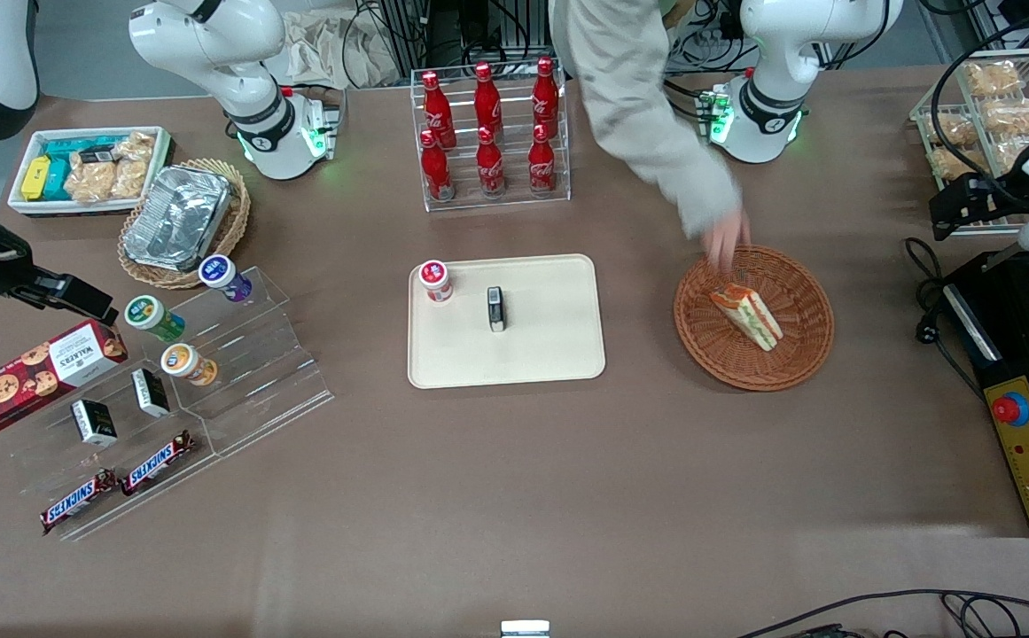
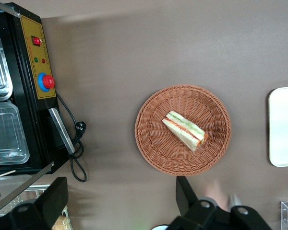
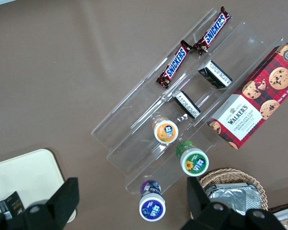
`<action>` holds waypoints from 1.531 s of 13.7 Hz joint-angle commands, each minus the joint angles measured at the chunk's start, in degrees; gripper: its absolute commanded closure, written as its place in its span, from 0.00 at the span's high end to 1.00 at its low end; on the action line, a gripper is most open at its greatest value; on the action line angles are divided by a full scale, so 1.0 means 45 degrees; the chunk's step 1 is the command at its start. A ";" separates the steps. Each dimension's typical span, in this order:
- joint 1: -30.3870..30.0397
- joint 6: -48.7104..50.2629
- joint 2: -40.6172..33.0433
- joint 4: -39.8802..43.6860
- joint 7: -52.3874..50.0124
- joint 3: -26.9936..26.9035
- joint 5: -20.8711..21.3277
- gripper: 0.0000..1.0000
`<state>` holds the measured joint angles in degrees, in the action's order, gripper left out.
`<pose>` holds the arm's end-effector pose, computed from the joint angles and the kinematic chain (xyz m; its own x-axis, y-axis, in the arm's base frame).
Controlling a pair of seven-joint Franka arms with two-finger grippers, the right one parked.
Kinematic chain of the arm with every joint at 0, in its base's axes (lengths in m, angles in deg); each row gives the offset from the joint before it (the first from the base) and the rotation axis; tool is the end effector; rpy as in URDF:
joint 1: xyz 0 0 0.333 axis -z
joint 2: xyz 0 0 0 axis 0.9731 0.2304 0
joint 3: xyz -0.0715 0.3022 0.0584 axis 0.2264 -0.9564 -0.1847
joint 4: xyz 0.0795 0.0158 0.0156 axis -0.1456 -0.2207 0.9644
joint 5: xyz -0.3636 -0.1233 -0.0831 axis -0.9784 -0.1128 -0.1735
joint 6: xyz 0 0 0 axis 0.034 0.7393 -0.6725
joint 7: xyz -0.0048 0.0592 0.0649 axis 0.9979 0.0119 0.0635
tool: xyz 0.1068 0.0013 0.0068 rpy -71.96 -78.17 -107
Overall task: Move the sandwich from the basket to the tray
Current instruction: 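Move the left gripper from rest toward the wicker basket, then lower the left gripper onto the wrapped sandwich and close on it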
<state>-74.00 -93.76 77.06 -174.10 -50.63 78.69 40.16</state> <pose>0.5334 -0.0131 0.6493 0.9957 -0.0879 -0.0278 -0.0900 -0.9924 -0.0840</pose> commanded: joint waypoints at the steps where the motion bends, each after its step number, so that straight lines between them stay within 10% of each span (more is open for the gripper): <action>1: 0.0147 0.0030 -0.0056 0.0120 -0.0139 -0.0110 -0.0116 1.00; 5: 0.0206 0.0166 -0.0153 -0.0481 -0.0042 -0.0071 -0.0115 1.00; 12: 0.0303 -0.4983 -0.3082 -0.8055 -0.1970 0.0045 -0.1756 1.00; 21: 0.1416 -0.8266 -0.1445 -1.0933 -0.8457 0.0437 -0.1640 1.00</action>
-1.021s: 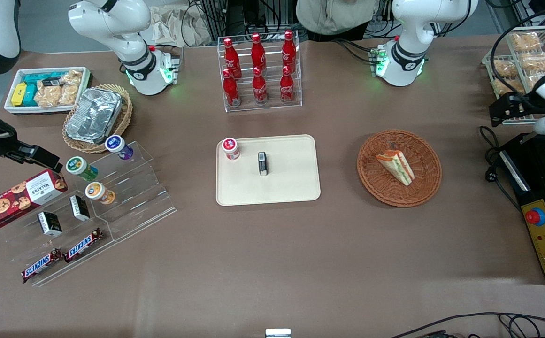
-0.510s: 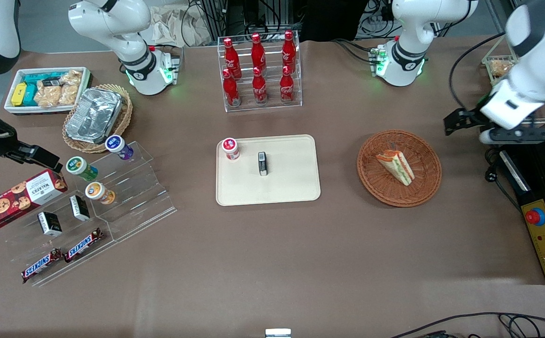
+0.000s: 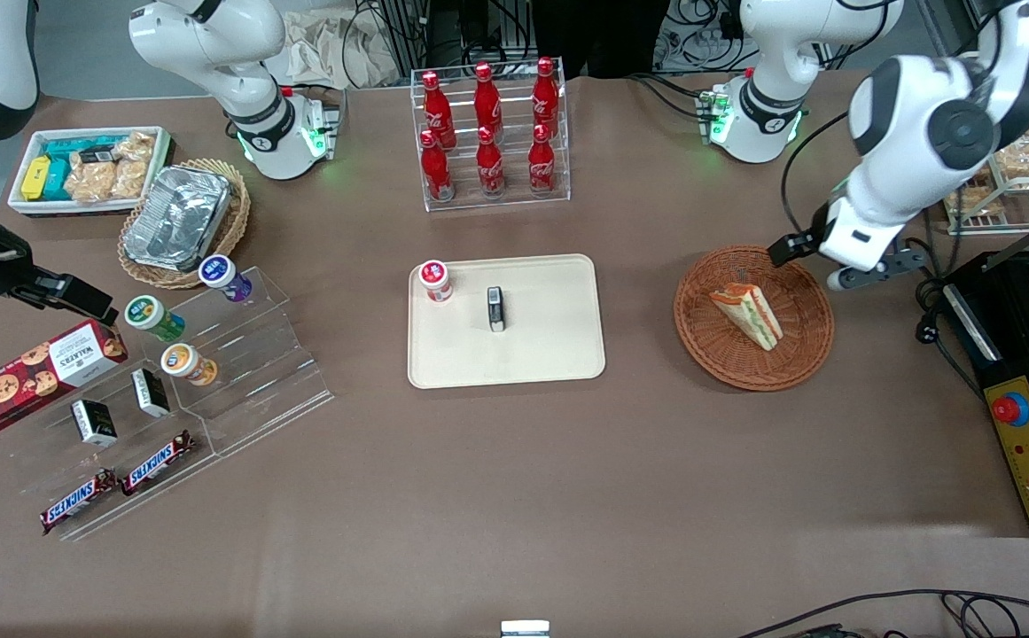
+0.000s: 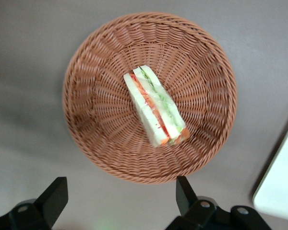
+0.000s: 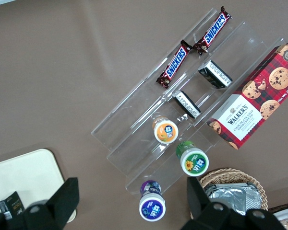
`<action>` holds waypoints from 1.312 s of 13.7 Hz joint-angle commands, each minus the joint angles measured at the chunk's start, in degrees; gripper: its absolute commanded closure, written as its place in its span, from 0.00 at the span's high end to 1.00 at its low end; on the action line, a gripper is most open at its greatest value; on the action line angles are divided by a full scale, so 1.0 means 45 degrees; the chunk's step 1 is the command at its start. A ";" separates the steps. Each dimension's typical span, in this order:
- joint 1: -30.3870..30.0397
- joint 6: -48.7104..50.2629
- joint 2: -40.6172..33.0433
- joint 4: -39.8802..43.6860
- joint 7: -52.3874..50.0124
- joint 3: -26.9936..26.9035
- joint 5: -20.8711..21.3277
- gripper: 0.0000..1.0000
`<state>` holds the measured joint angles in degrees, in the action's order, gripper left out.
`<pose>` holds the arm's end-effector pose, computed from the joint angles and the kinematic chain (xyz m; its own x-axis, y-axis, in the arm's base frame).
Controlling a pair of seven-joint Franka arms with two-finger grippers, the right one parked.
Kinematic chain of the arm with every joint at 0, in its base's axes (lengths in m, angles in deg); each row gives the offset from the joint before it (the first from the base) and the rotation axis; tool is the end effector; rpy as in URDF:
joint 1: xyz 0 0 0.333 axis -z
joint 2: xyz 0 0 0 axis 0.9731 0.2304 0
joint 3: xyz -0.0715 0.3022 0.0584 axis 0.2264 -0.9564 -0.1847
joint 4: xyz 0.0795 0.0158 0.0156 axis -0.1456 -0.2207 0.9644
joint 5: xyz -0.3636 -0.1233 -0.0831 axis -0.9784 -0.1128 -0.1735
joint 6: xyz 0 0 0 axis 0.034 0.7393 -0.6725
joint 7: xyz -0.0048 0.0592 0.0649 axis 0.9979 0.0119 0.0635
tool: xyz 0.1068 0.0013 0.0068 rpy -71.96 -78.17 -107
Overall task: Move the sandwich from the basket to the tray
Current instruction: 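Lower the left gripper onto the wrapped sandwich and close on it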
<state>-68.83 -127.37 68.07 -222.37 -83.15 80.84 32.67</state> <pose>0.4463 -0.0794 0.3845 0.9249 0.3603 -0.1215 0.3589 -0.9328 -0.0344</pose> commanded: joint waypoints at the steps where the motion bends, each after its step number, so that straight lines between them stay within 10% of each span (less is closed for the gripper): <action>1: 0.0305 -0.1421 0.0671 -0.0557 -0.1253 -0.0041 -0.0012 1.00; 18: 0.1067 -0.5666 0.3250 -0.1049 -0.3421 -0.0002 -0.0071 0.92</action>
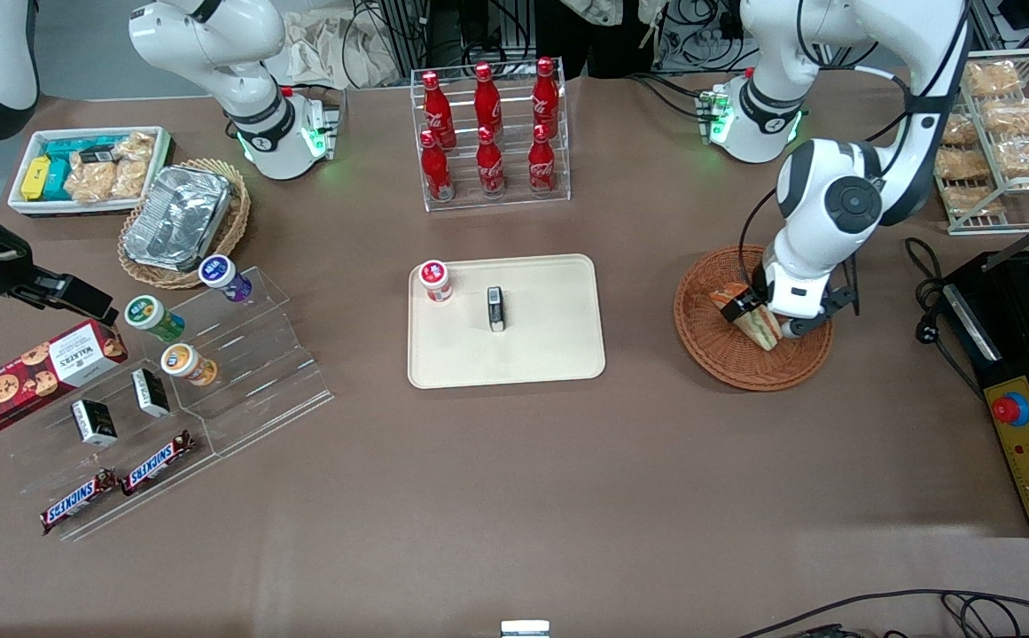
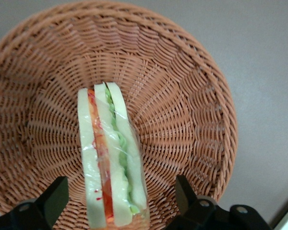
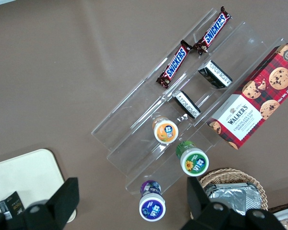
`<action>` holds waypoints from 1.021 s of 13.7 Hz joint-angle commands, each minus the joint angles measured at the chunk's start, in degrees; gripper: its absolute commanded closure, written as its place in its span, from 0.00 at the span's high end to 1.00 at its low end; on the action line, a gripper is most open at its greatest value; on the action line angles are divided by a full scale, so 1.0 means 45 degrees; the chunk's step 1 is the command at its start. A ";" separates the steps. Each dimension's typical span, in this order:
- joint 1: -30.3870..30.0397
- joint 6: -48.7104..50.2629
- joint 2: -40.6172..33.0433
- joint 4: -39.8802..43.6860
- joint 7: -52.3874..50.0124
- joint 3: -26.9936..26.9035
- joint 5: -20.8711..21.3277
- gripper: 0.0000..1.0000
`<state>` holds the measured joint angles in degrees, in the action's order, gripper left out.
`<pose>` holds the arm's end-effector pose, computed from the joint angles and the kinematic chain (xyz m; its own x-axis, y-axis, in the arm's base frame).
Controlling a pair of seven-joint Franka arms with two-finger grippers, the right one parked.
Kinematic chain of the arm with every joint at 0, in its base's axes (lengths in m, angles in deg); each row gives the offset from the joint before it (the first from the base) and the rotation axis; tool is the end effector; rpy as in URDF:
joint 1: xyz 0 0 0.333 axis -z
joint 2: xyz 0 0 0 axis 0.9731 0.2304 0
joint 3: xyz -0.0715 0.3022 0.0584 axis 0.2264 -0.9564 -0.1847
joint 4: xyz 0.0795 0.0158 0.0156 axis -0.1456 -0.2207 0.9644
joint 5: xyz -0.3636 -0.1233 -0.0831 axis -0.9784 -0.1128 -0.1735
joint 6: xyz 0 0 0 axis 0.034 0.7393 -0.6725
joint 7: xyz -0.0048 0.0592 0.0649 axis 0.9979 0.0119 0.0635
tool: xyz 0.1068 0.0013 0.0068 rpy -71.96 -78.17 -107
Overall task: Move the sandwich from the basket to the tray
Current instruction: 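Lower the left gripper onto the wrapped sandwich and close on it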
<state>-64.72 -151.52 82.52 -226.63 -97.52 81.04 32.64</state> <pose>0.4609 -0.1156 0.2699 0.8484 0.5278 -0.0401 0.5283 -0.8491 0.0011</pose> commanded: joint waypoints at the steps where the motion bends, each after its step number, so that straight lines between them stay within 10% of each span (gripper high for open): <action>1: 0.0155 -0.0299 0.0040 -0.0102 -0.0247 -0.0046 -0.0065 0.80; 4: 0.0136 -0.0241 -0.0096 0.0014 -0.0654 -0.0027 -0.0065 0.31; 7: 0.0116 0.0555 -0.0524 0.0307 -0.1028 -0.0046 -0.0084 0.05; 14: 0.0038 0.4953 -0.0760 0.3039 -0.1361 -0.0066 0.0052 0.00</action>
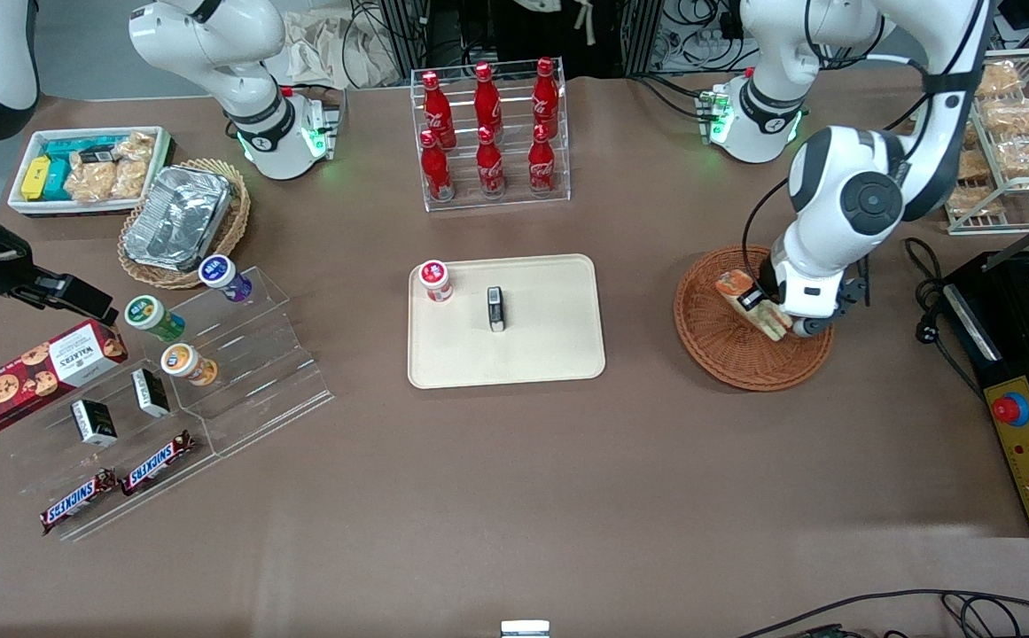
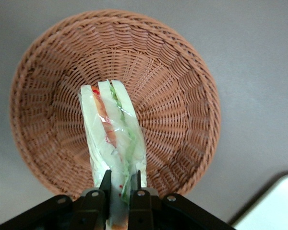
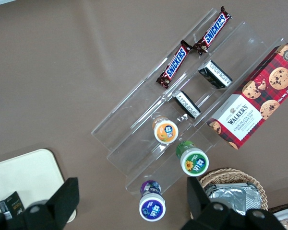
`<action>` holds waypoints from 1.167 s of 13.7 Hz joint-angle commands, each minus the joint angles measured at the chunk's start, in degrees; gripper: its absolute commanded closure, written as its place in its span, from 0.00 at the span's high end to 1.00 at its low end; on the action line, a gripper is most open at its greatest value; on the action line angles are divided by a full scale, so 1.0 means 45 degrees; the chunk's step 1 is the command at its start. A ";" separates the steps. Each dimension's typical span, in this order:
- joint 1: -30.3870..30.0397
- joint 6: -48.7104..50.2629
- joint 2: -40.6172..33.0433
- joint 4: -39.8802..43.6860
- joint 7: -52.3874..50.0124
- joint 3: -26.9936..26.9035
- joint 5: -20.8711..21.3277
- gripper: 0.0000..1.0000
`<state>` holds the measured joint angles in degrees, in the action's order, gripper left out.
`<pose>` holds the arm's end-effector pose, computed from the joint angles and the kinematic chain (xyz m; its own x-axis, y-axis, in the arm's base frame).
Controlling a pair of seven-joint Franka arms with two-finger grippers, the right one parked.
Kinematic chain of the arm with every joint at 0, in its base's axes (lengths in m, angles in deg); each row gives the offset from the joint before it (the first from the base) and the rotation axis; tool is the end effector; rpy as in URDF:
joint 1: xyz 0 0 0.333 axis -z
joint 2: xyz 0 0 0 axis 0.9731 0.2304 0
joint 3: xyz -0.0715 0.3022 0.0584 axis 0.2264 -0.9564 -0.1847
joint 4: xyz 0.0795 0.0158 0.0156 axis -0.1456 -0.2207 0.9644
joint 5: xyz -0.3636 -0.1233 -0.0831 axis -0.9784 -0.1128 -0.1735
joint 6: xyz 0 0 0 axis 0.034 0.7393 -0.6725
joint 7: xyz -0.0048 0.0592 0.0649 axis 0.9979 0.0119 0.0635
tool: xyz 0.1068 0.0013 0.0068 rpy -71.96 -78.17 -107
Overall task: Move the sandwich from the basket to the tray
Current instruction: 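Lower the left gripper onto the wrapped sandwich and close on it, then lift the sandwich out of the basket with the left gripper, then carry the sandwich over the cream tray with the left gripper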
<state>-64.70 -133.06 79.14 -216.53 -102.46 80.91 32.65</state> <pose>0.4853 -0.1227 0.3433 0.7985 0.5934 -0.1012 0.5900 -0.8049 -0.0639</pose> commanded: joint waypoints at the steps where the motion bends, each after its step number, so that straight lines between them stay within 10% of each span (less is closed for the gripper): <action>1: 0.0032 0.0893 -0.0029 0.0972 -0.0321 -0.0055 0.0050 0.00; 16: 0.0364 0.3219 -0.0206 0.2809 -0.0887 0.2092 -0.0045 0.00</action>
<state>-63.71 -118.97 78.19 -204.65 -104.84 88.74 32.67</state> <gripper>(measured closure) 0.855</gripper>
